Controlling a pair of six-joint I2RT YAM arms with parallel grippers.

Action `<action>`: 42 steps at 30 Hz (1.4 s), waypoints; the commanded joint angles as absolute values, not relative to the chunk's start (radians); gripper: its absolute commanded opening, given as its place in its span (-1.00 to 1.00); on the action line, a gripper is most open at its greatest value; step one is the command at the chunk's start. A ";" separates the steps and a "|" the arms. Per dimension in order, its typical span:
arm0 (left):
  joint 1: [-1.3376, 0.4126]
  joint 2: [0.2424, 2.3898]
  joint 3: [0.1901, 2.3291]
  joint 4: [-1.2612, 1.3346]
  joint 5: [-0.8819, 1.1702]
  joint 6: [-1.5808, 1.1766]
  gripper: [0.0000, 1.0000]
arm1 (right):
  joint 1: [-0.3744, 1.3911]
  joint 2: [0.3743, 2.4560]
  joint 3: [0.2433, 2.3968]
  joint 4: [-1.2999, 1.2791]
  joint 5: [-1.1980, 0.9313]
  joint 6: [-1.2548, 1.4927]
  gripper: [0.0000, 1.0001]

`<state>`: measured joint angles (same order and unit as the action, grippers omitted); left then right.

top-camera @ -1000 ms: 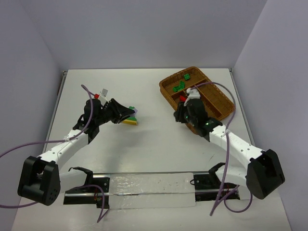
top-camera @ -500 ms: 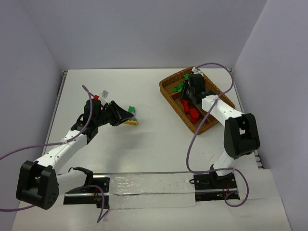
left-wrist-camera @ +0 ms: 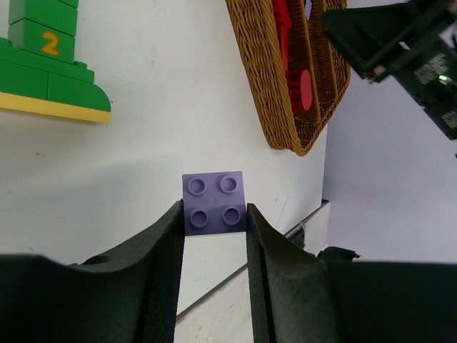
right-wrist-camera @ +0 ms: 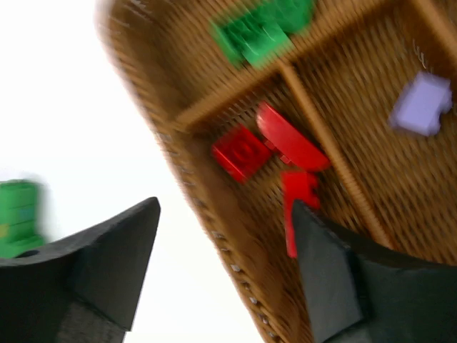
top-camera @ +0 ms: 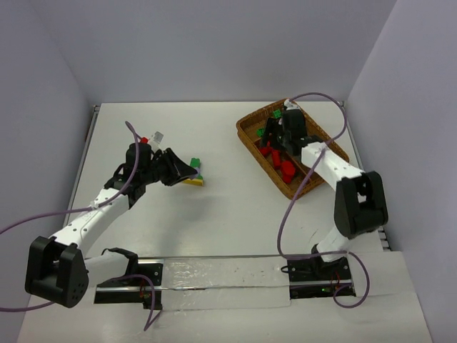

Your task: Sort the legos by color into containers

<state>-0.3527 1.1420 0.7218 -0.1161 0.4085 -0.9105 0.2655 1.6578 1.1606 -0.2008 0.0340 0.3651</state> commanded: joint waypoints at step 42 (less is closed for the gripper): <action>-0.371 1.345 0.874 -0.125 0.609 -0.800 -0.99 | 0.784 1.553 0.971 0.232 -0.219 0.230 0.58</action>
<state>-0.3656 1.3674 0.8240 -0.1275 0.6168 -0.8110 0.7765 1.5475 0.9242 0.1536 -0.2422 0.2420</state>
